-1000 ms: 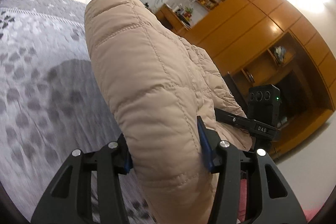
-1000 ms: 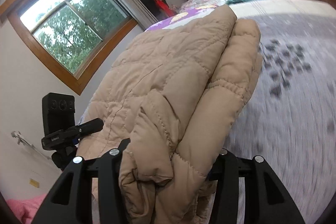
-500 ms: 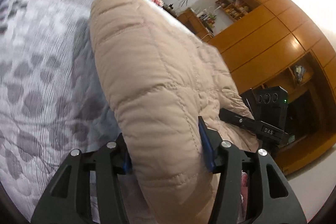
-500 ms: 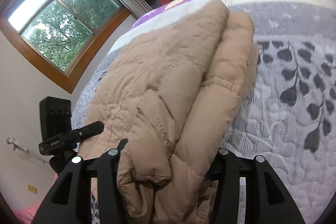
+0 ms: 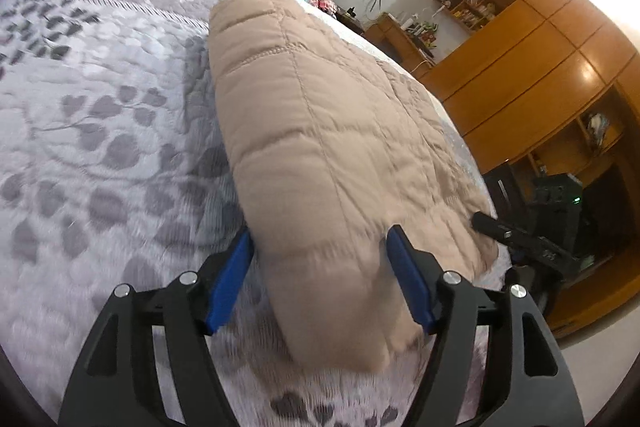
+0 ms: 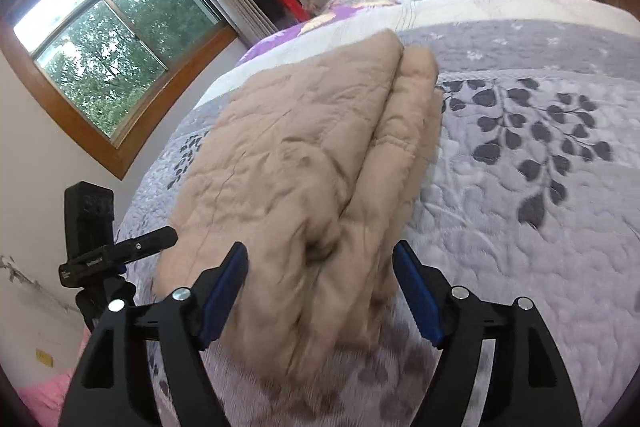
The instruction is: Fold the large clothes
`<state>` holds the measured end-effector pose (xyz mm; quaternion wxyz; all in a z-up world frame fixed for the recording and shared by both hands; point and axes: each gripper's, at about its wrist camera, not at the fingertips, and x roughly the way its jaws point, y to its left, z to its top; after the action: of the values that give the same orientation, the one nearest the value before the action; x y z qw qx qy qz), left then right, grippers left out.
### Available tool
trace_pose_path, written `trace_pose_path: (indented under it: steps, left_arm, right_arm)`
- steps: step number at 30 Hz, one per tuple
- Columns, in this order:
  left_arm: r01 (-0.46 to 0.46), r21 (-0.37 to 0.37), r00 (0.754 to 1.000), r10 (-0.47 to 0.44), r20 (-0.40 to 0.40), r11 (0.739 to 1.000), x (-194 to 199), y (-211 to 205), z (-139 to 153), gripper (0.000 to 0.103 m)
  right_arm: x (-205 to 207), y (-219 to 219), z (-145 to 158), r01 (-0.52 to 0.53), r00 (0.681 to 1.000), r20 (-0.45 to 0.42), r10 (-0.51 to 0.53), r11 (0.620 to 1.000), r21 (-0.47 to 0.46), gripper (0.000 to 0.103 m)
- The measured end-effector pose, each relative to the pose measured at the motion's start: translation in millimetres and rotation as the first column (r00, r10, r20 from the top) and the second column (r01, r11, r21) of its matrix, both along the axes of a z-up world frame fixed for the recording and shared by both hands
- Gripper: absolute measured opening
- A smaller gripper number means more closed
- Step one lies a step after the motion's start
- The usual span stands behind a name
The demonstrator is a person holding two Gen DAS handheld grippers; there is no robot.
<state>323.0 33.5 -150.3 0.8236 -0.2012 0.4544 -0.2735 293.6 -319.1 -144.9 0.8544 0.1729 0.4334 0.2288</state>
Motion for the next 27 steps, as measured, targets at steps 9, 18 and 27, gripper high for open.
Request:
trace_pose_path:
  steps: [9,18,27]
  left_arm:
    - [-0.044,0.116,0.997,0.036,0.07,0.992,-49,-15,18,0.069]
    - [-0.069,0.158,0.997,0.064,0.036,0.985,-56,-21,7,0.069]
    - [-0.164,0.359,0.975,0.096,0.202,0.919,-107,-35,51,0.086]
  right_arm:
    - [-40,-6,-6,0.044,0.999,-0.005,-0.044,0.998,-0.047,0.076]
    - [-35,1,-22,0.096,0.992,-0.074,-0.1,0.994,-0.053,0.076]
    - [-87,33,24,0.179,0.983,0.086,-0.162,0.946,-0.271,0.096]
